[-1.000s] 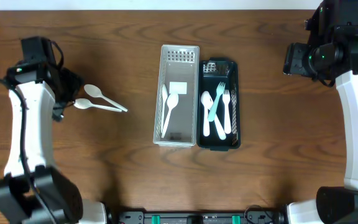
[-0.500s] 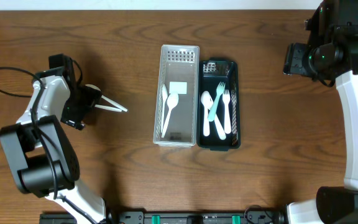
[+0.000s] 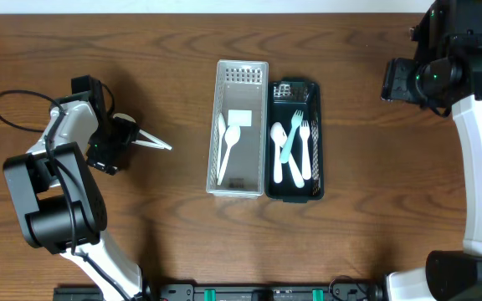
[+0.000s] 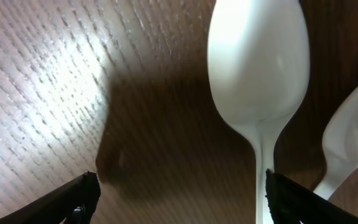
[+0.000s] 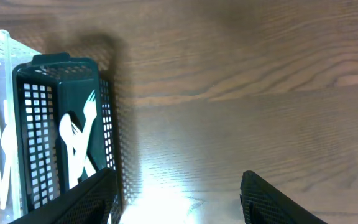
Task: Pack container
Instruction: 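Lower the left gripper onto a third white spoon and grasp it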
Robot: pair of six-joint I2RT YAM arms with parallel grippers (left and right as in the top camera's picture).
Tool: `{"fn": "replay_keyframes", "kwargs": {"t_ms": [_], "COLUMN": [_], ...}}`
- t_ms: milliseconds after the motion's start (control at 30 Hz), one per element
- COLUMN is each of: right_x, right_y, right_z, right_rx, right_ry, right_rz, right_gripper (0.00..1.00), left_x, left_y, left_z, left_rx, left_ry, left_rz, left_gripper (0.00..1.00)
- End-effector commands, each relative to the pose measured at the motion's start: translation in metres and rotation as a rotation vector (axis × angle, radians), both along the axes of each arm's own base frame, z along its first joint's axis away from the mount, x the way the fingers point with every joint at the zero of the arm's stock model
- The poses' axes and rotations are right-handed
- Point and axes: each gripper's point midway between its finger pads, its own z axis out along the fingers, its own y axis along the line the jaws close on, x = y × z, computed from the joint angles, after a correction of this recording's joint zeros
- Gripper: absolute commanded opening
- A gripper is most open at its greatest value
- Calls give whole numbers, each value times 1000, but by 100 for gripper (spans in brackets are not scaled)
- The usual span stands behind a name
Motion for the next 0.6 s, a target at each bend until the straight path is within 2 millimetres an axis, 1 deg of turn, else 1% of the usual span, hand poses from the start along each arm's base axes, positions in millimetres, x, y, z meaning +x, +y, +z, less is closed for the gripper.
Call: {"fn": "replay_keyframes", "kwargs": {"t_ms": [0, 133, 233, 367, 467, 567], "right_x": [1, 1, 1, 2, 2, 2], "right_y": [-3, -3, -3, -3, -3, -3], "right_z": [1, 1, 1, 1, 1, 1], "right_rx": [-13, -13, -14, -17, -17, -17], "right_ry": [-1, -2, -2, -6, -7, -8], "right_rz": [6, 6, 6, 12, 12, 12], "right_gripper": [67, 67, 67, 67, 67, 67], "left_x": [-1, -1, 2, 11, 18, 22], "left_y": [0, -3, -5, -5, -4, -3], "left_z": [-5, -3, 2, 15, 27, 32], "left_rx": [1, 0, 2, 16, 28, 35], "left_ry": [11, 9, -10, -63, -112, -138], "left_rz": [5, -2, -8, -26, -35, -35], "left_gripper": [88, 87, 87, 84, 84, 84]}}
